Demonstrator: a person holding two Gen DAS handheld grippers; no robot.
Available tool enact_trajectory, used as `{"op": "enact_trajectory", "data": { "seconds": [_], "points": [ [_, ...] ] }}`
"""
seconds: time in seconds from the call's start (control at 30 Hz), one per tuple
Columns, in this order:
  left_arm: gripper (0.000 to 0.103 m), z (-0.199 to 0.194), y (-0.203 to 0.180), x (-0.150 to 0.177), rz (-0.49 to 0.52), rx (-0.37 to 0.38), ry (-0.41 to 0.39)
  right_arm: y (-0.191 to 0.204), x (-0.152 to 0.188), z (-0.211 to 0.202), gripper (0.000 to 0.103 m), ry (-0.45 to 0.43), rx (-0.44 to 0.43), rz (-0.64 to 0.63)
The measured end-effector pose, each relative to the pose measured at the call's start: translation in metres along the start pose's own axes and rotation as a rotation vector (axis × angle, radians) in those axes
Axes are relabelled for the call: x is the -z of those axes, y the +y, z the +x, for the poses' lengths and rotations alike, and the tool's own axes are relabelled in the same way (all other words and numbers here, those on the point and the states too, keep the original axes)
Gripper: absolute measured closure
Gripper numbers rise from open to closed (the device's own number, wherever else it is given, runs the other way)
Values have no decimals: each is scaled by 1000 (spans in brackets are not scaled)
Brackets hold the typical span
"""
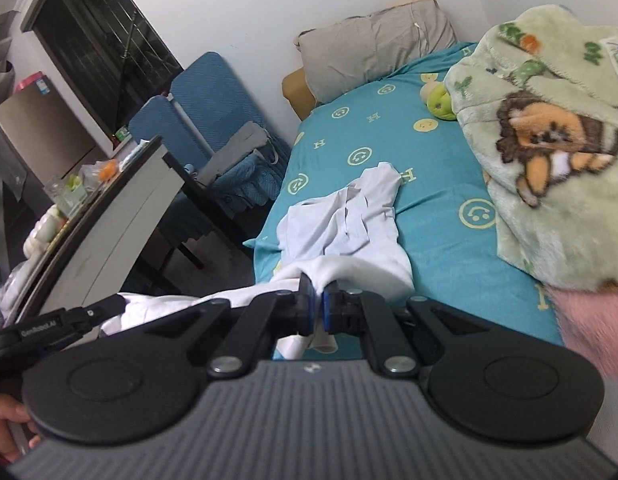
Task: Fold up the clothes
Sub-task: 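Lift the hem with both grippers and fold it toward the collar, then open both grippers and release the folded hem on the shirt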
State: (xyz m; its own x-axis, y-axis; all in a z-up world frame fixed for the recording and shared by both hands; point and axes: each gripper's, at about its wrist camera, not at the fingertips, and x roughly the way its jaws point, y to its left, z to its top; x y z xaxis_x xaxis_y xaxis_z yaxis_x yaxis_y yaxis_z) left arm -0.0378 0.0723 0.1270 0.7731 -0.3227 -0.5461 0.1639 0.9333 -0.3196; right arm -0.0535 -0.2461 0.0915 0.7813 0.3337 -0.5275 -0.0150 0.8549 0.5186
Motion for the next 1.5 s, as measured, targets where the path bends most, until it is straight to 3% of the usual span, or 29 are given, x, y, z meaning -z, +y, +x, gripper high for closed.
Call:
{"op": "enact_trajectory", "data": {
  "seconds": [0.23, 0.4, 0.5, 0.73, 0.9, 1.17, 1.4, 1.43, 1.5],
  "points": [
    [100, 117, 38, -17, -16, -64, 48, -23, -26, 107, 95, 58, 74, -7],
    [100, 195, 59, -6, 50, -154, 59, -40, -35, 176, 95, 102, 113, -42],
    [99, 236, 78, 2, 17, -157, 62, -49, -33, 211, 95, 117, 135, -72],
    [99, 312, 92, 34, 159, -219, 60, -74, -16, 277, 95, 163, 192, -157],
    [99, 351, 90, 52, 277, -280, 174, -82, -5, 304, 93, 226, 246, -152],
    [98, 357, 99, 57, 254, -269, 179, -82, 2, 314, 93, 244, 264, -199],
    [84, 331, 92, 44, 219, -249, 140, -80, -5, 306, 92, 227, 259, -181],
    [76, 325, 92, 42, 209, -245, 127, -79, -6, 303, 90, 223, 258, -177],
    [62, 308, 88, 39, 204, -254, 84, -78, -9, 294, 61, 205, 243, -165]
  ]
}}
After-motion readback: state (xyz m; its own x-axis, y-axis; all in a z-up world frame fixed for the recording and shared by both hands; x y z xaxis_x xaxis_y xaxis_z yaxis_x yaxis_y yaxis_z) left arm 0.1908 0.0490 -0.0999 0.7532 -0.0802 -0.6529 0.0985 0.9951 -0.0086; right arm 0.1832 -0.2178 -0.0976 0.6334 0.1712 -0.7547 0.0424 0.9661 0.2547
